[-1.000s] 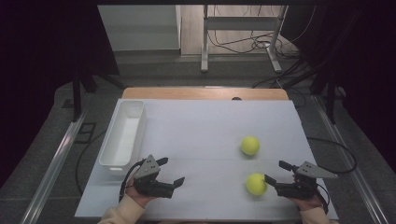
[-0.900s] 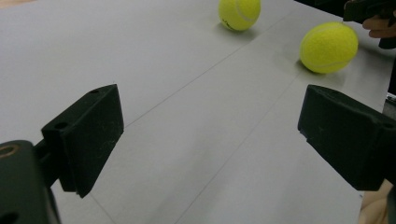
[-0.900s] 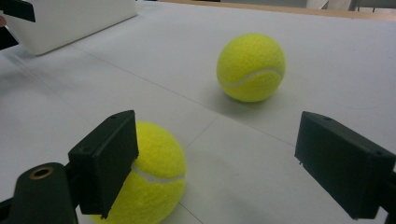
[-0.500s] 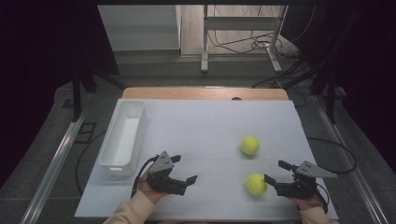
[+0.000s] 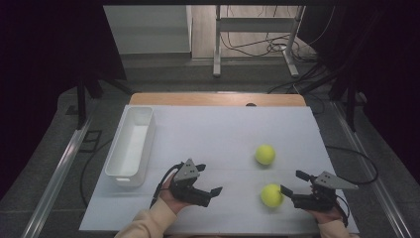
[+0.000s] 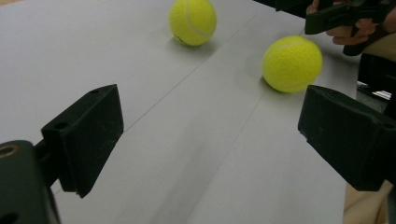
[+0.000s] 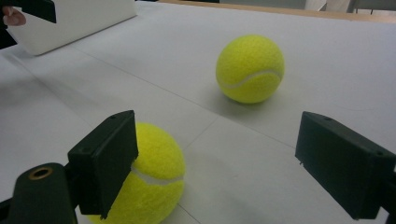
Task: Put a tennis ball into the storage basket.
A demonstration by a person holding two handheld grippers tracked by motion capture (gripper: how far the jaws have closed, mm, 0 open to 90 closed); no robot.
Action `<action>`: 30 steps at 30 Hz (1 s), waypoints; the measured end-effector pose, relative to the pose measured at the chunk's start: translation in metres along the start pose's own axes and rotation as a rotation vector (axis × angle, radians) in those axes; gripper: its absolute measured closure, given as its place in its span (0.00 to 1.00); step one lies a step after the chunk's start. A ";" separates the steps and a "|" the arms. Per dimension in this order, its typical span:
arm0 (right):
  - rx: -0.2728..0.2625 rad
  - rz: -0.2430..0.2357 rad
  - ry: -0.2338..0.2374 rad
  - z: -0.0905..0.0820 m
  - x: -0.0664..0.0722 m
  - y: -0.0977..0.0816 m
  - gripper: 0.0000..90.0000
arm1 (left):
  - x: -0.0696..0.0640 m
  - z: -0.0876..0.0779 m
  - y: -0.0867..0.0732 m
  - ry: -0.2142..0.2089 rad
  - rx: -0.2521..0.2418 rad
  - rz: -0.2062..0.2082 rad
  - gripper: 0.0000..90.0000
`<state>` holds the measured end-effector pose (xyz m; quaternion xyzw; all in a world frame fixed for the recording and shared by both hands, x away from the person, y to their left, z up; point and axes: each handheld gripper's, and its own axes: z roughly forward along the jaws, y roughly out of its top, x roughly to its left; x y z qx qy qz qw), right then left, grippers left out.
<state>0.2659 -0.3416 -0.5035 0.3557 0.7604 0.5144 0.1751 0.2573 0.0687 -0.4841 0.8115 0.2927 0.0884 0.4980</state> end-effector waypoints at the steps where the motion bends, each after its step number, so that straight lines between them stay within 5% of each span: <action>1: 0.000 0.001 -0.001 0.000 0.000 0.000 0.15 | -0.001 0.002 0.001 -0.004 0.003 0.004 0.08; 30: -0.012 -0.003 -0.008 0.002 -0.001 0.001 0.15 | -0.018 0.053 0.021 -0.113 0.062 0.031 0.08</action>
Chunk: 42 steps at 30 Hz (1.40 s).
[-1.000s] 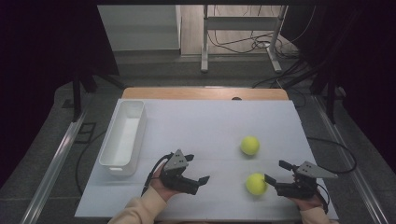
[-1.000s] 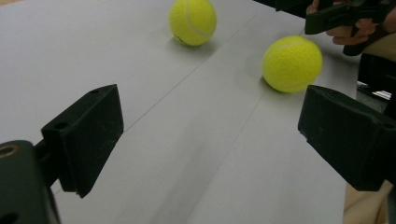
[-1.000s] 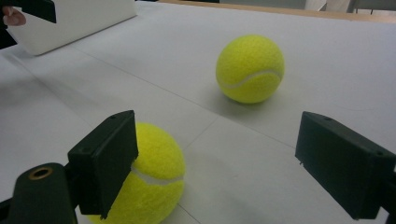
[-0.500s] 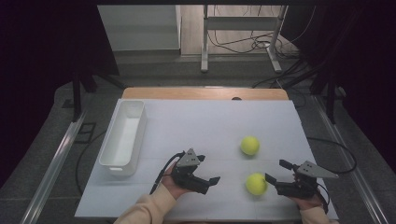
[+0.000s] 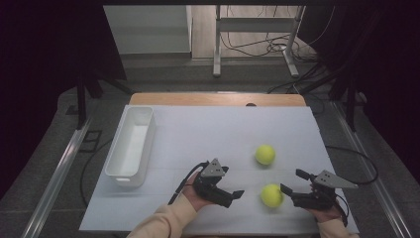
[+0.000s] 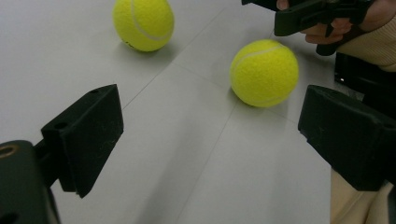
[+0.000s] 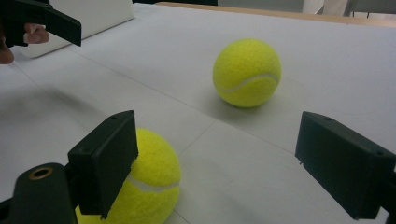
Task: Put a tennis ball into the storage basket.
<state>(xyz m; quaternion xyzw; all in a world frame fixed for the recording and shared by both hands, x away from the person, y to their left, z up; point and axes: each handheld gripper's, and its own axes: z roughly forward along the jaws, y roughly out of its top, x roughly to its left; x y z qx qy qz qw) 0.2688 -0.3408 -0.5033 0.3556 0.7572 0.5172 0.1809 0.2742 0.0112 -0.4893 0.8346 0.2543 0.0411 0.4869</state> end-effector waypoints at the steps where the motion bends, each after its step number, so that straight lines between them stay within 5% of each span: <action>1: 0.001 0.000 0.000 0.000 0.000 0.000 0.15 | -0.001 0.002 0.001 -0.003 0.001 -0.002 0.08; 42: -0.013 0.009 -0.008 -0.002 -0.001 0.001 0.15 | -0.019 0.053 0.023 -0.085 0.068 0.053 0.08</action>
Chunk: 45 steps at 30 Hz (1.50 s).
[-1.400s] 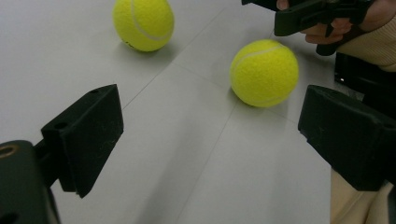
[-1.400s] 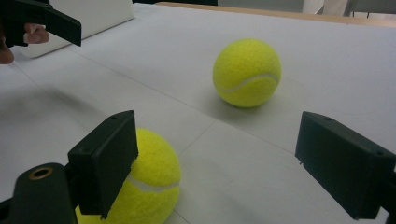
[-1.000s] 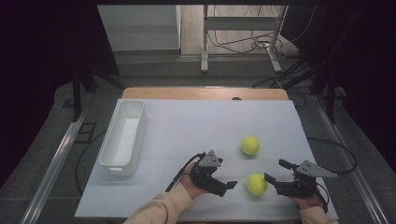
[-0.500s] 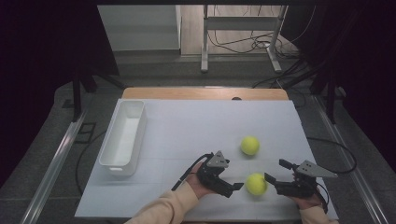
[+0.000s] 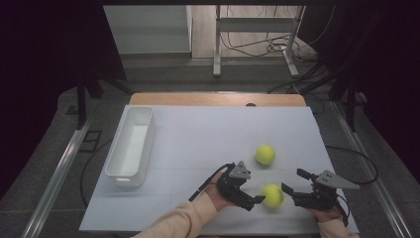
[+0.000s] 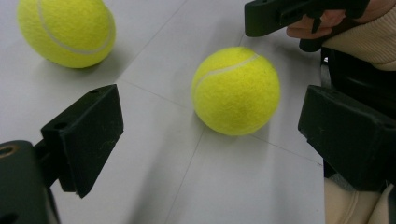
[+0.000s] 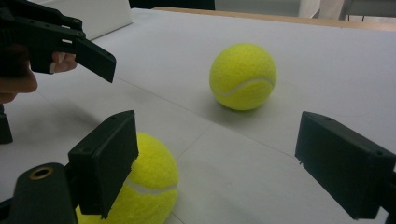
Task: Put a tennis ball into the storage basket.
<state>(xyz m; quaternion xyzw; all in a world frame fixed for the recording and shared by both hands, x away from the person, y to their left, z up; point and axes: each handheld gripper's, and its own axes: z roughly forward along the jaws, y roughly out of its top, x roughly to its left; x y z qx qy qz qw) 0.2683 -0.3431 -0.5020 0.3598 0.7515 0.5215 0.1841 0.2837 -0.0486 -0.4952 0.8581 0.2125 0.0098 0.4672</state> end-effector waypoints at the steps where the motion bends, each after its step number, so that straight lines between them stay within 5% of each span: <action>1: 0.000 0.001 0.000 0.000 0.000 0.000 0.15 | 0.000 0.002 0.000 -0.003 0.002 0.000 0.08; 29: -0.020 0.009 -0.011 -0.002 0.000 0.000 0.16 | -0.007 0.036 0.011 -0.050 0.062 0.042 0.08; 45: -0.014 0.012 -0.013 -0.001 -0.001 0.000 0.16 | -0.009 0.062 0.017 -0.105 0.074 0.018 0.08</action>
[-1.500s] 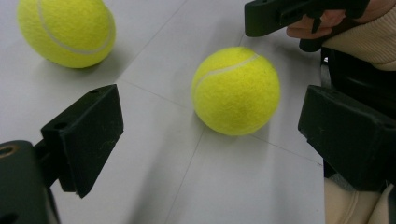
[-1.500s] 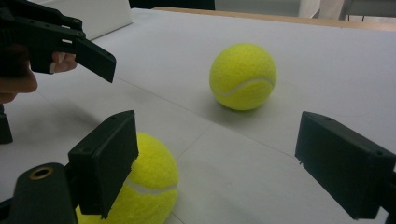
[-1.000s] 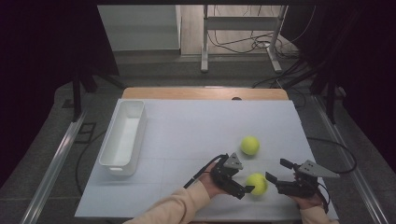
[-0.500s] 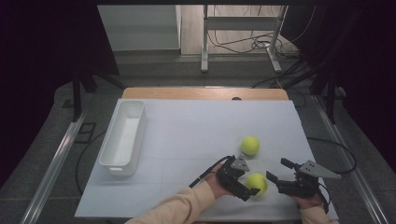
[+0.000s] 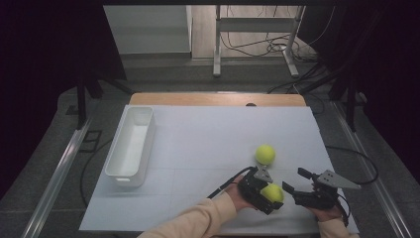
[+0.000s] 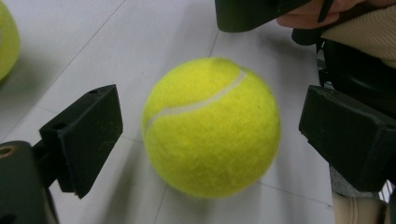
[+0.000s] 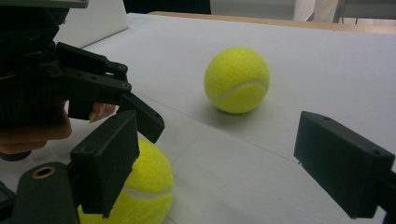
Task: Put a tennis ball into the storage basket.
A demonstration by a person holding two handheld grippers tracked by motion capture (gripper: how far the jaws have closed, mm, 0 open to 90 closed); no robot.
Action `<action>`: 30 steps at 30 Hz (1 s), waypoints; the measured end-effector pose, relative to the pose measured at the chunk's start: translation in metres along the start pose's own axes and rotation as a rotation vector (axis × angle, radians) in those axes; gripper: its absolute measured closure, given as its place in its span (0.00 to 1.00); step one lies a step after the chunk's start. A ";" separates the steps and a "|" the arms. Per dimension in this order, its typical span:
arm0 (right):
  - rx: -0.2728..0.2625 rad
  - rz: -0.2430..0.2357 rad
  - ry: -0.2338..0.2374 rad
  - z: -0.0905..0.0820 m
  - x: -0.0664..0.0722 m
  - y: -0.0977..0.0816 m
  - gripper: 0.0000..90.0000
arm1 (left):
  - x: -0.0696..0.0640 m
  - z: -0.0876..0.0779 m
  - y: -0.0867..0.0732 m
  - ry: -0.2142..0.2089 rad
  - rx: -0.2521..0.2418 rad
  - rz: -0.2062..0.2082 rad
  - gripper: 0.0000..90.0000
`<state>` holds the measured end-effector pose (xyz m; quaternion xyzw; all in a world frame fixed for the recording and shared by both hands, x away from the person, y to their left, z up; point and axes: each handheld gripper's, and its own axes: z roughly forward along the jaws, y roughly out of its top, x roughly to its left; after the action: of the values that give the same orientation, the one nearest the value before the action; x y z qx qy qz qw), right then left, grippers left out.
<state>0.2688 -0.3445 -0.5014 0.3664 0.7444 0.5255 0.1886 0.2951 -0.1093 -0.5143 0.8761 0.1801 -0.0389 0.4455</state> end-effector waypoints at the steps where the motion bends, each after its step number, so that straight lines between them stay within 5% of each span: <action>1: 0.001 0.000 0.000 0.000 0.000 0.000 0.16 | 0.000 0.001 0.000 0.000 0.003 0.002 0.08; 4: 0.001 0.000 0.000 0.000 0.000 0.000 0.16 | -0.001 0.004 0.000 0.001 0.020 0.012 0.12; 8: 0.000 -0.001 -0.002 0.000 0.000 0.000 0.16 | -0.002 0.003 0.000 0.016 0.031 0.040 0.29; 12: -0.001 0.000 0.000 0.000 0.000 0.000 0.16 | -0.004 0.001 0.000 0.024 0.043 0.067 0.30; 19: -0.004 -0.001 0.001 0.001 -0.001 0.001 0.16 | -0.006 -0.005 0.003 0.008 0.013 0.062 0.30; 30: -0.005 0.001 -0.003 0.000 -0.001 0.000 0.16 | -0.002 -0.018 0.004 0.038 -0.007 0.050 0.30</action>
<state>0.2701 -0.3452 -0.5013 0.3671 0.7426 0.5268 0.1903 0.2931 -0.0970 -0.5002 0.8794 0.1666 -0.0105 0.4459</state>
